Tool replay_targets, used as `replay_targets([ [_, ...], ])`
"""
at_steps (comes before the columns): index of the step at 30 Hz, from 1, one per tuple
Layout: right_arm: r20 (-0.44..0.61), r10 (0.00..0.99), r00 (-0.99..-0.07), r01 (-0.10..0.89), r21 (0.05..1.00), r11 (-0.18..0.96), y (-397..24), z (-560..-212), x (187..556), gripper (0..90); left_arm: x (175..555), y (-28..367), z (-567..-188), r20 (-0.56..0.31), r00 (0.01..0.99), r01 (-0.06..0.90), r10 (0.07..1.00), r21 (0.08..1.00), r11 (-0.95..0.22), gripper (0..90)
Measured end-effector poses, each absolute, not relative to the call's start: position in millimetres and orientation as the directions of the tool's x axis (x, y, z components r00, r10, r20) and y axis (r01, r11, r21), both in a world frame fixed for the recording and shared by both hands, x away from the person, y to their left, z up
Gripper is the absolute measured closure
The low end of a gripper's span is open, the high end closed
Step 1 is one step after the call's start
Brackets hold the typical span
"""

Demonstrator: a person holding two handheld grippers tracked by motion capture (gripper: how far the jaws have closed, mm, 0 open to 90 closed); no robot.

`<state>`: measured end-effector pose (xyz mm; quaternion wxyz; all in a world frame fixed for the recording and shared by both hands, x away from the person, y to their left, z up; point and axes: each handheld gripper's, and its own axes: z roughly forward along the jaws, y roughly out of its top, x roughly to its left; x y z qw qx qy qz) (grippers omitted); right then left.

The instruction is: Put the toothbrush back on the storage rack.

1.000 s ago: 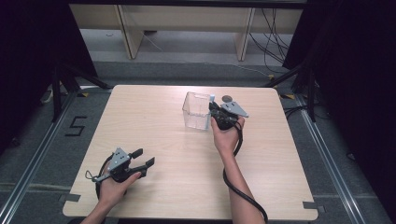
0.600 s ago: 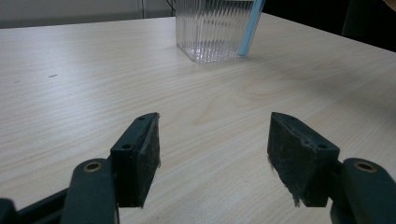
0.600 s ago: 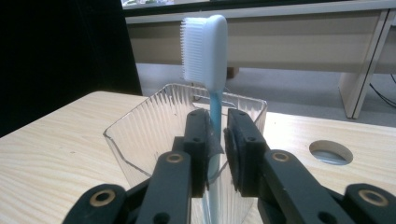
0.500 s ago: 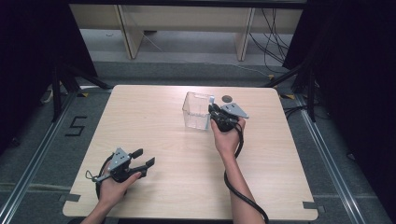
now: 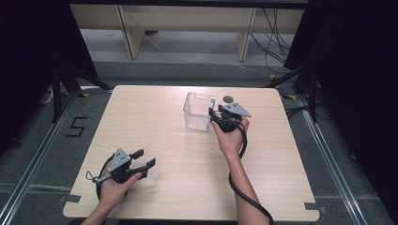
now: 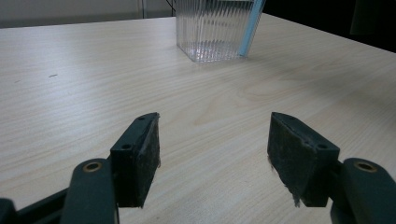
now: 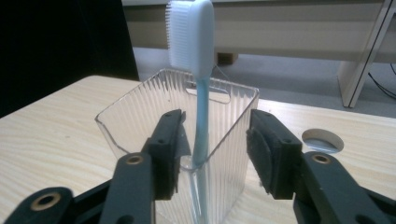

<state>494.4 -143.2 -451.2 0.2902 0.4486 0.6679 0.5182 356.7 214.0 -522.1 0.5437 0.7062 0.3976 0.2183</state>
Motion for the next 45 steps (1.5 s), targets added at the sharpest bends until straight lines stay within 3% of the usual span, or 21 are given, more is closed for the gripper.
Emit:
replay_targets([
  [10, 0.079, 0.878, -0.472, 0.364, 0.925, 0.112, -155.5, -451.2, 479.7, 45.3, 357.6, 213.5, -522.9, -0.129, 0.593, 0.32, 0.795, 0.944, -0.086, 33.9],
  [23, 0.101, 0.861, -0.499, 0.441, 0.885, 0.151, -170.9, -456.9, 452.9, 43.3, 357.2, 213.7, -522.7, -0.128, 0.587, 0.322, 0.799, 0.943, -0.086, 33.9],
  [45, 0.118, 0.865, -0.488, 0.485, 0.86, 0.157, -210.9, -511.3, 371.5, 44.4, 357.9, 214.0, -522.9, -0.14, 0.58, 0.331, 0.803, 0.941, -0.075, 34.0],
])
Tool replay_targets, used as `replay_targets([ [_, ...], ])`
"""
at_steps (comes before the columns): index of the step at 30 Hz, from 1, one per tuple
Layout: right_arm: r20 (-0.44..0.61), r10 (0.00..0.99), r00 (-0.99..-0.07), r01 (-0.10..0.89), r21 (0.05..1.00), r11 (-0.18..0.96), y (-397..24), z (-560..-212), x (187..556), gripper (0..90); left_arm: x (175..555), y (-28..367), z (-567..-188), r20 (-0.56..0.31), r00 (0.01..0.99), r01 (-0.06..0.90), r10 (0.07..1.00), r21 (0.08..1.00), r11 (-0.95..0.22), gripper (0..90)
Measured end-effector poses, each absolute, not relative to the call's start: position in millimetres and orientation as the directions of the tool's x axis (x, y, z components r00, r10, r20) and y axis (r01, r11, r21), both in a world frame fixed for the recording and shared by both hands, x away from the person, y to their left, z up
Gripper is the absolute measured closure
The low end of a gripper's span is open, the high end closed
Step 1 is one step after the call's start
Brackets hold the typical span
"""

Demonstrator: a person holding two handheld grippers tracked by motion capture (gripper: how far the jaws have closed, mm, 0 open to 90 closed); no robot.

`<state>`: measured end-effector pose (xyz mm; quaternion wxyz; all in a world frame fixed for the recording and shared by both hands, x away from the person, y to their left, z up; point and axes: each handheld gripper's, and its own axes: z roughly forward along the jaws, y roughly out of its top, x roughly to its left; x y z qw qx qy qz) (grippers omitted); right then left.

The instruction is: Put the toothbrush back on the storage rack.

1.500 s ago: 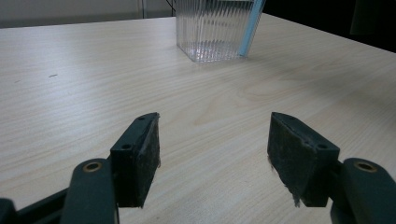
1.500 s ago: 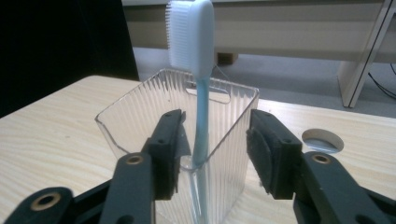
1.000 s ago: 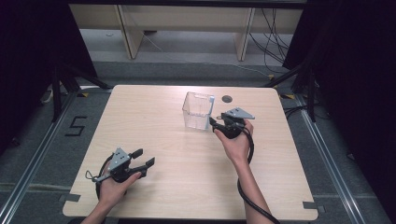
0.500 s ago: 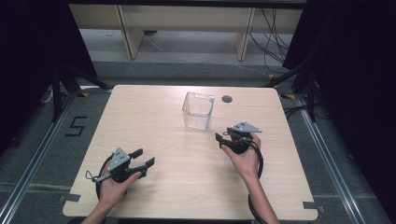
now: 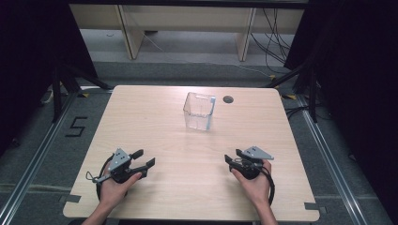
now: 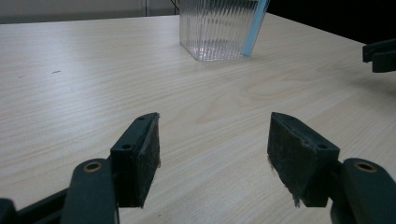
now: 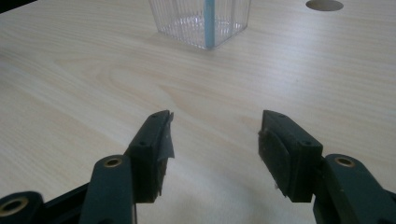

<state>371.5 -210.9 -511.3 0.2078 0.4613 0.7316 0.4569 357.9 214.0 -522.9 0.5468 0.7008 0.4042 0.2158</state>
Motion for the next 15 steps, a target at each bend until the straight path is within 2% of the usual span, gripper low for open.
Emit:
replay_targets([
  [1, 0.129, 0.872, -0.472, 0.505, 0.85, 0.148, -210.8, -511.4, 367.4, 44.4, 357.5, 214.4, -522.3, -0.135, 0.577, 0.336, 0.806, 0.938, -0.084, 34.0],
  [2, 0.106, 0.867, -0.487, 0.471, 0.868, 0.159, -213.6, -514.1, 366.0, 44.5, 358.0, 214.2, -522.8, -0.138, 0.579, 0.332, 0.803, 0.94, -0.078, 34.0],
  [4, 0.131, 0.87, -0.475, 0.487, 0.862, 0.136, -212.3, -514.8, 361.7, 44.7, 358.1, 214.4, -522.9, -0.141, 0.579, 0.331, 0.803, 0.941, -0.074, 34.0],
  [5, 0.094, 0.865, -0.493, 0.454, 0.876, 0.163, -214.5, -514.6, 362.5, 44.7, 358.1, 214.7, -522.9, -0.142, 0.579, 0.332, 0.803, 0.941, -0.073, 34.0],
  [8, 0.131, 0.872, -0.472, 0.473, 0.872, 0.126, -212.5, -514.0, 358.8, 44.6, 357.5, 215.5, -522.4, -0.143, 0.572, 0.338, 0.807, 0.938, -0.073, 34.0],
  [9, 0.097, 0.862, -0.497, 0.447, 0.881, 0.158, -214.2, -514.5, 361.6, 44.6, 357.5, 215.7, -522.4, -0.145, 0.572, 0.339, 0.807, 0.938, -0.072, 34.0],
  [13, 0.103, 0.863, -0.494, 0.438, 0.887, 0.145, -213.8, -515.3, 361.8, 44.6, 357.7, 215.9, -522.4, -0.148, 0.571, 0.34, 0.807, 0.938, -0.069, 34.1],
  [15, 0.137, 0.874, -0.466, 0.475, 0.872, 0.117, -212.1, -513.5, 357.4, 44.6, 357.8, 215.9, -522.4, -0.148, 0.57, 0.342, 0.808, 0.937, -0.069, 34.1],
])
